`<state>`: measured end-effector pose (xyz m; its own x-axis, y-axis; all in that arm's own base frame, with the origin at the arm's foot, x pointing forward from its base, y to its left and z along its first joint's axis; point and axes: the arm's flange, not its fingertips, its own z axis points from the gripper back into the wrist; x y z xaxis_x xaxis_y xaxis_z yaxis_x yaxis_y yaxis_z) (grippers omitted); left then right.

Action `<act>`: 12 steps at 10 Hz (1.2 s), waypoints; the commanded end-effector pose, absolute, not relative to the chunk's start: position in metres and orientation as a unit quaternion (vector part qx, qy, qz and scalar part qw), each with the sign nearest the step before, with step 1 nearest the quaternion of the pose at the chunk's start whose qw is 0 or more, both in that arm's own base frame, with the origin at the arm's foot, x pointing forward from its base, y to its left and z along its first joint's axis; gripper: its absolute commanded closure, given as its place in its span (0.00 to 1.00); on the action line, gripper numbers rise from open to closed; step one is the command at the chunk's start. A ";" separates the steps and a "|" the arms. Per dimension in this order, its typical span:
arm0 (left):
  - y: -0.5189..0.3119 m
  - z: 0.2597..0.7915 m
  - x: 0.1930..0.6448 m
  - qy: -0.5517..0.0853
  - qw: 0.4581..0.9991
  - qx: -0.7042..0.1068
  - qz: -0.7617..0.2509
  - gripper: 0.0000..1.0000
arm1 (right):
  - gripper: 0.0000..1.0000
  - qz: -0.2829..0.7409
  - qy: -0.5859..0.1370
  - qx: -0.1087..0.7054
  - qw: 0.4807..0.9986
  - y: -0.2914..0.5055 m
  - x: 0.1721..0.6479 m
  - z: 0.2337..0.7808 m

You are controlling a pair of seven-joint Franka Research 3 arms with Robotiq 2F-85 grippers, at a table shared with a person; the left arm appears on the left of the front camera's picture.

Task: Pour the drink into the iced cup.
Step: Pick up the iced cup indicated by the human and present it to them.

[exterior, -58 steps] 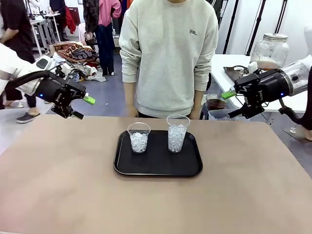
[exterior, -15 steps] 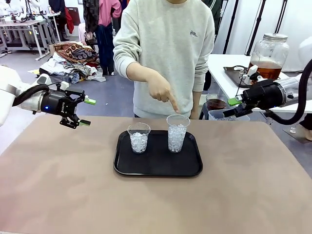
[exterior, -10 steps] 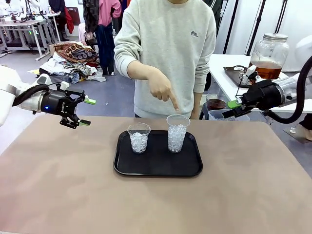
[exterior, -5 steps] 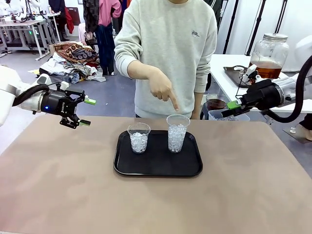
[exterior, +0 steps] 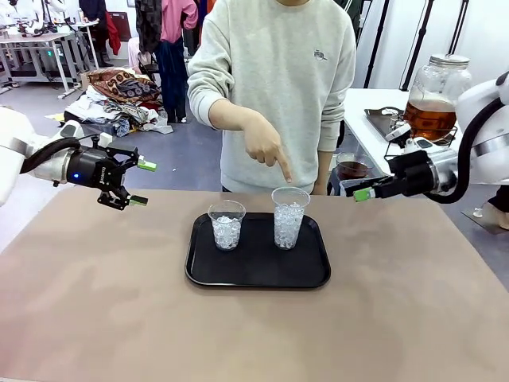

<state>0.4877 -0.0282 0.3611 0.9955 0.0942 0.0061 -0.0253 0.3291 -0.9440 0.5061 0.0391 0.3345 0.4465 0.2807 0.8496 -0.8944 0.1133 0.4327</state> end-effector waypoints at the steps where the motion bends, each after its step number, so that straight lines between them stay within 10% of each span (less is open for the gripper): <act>1: -0.028 0.362 0.487 -0.022 0.817 -0.575 0.041 0.00 | 0.00 0.449 -0.376 0.477 0.655 0.053 0.495 0.321; 12: -0.028 0.362 0.487 -0.022 0.817 -0.575 0.041 0.00 | 0.00 0.513 -0.423 0.440 0.604 0.068 0.498 0.297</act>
